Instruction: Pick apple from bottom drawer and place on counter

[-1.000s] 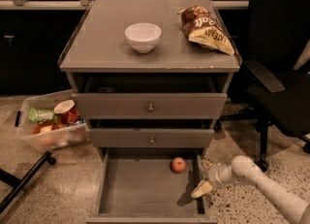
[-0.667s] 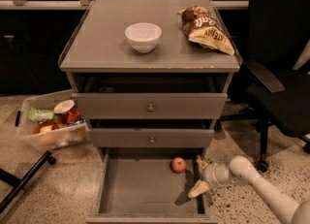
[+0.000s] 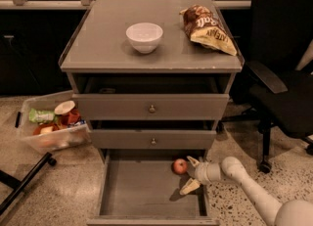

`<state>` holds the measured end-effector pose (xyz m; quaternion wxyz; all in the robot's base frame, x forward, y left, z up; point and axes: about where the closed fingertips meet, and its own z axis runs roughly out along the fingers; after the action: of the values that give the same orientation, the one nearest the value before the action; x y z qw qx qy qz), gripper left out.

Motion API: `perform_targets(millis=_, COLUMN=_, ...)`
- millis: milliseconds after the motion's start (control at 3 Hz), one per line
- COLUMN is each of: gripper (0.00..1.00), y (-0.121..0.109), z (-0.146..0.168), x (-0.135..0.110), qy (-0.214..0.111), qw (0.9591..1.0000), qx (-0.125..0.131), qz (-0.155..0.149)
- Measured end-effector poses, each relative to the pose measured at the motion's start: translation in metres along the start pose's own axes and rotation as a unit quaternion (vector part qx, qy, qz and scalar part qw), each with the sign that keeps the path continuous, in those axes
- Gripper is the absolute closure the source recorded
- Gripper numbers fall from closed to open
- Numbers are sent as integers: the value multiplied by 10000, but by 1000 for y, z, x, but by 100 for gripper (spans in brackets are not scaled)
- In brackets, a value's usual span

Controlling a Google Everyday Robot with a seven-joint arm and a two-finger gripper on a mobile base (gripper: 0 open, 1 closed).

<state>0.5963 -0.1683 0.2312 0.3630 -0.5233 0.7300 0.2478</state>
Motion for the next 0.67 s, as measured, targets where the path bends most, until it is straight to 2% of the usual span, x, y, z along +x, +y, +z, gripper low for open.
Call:
perform_targets(millis=333, gripper=0, y=-8, z=22, x=-6, qy=-63, qw=9998, qx=177, qz=-120)
perform_targets(millis=667, gripper=0, y=-22, z=44, x=0, qy=15, qw=9992, qx=388, qz=-93)
